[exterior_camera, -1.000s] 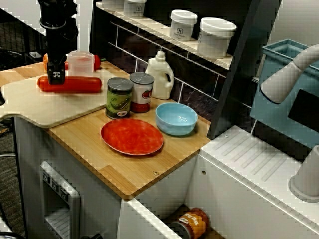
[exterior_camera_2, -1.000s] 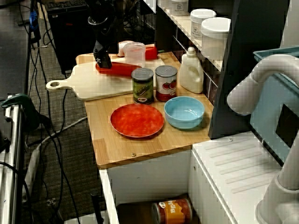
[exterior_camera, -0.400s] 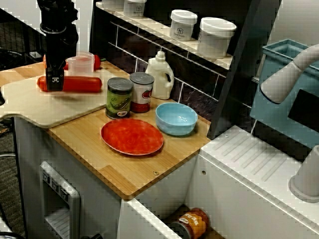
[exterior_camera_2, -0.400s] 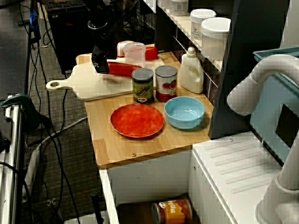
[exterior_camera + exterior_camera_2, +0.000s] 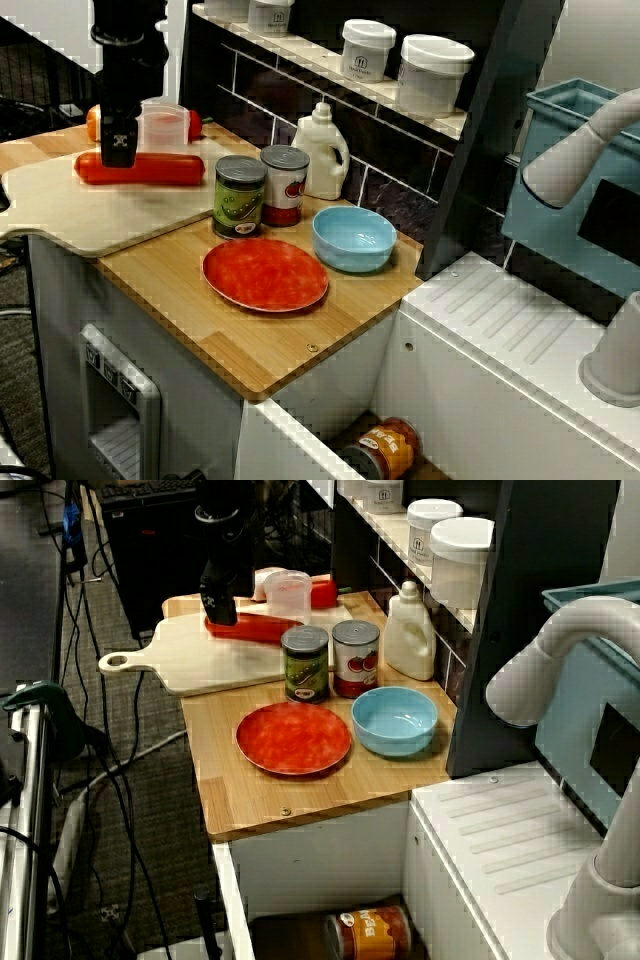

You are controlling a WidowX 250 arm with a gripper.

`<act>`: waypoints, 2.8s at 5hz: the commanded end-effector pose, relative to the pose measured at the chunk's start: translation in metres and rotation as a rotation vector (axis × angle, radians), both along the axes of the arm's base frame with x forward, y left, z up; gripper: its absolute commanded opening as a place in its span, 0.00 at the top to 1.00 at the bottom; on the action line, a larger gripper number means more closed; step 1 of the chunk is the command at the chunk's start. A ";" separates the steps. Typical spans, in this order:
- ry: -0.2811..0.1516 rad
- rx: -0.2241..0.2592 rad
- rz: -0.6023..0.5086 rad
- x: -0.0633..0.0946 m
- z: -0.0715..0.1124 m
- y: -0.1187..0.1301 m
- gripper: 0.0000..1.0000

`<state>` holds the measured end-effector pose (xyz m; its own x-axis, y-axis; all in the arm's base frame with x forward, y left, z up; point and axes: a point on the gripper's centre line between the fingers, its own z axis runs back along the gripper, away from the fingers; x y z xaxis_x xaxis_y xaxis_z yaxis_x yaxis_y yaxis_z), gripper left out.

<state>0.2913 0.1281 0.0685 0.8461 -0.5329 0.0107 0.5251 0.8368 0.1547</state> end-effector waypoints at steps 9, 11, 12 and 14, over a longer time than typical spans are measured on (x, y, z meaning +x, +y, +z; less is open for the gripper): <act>-0.113 -0.176 -0.222 -0.033 0.101 -0.068 0.00; -0.147 -0.169 -0.276 -0.048 0.096 -0.087 0.00; -0.163 -0.157 -0.301 -0.056 0.093 -0.101 0.00; -0.209 -0.110 -0.295 -0.065 0.080 -0.148 0.00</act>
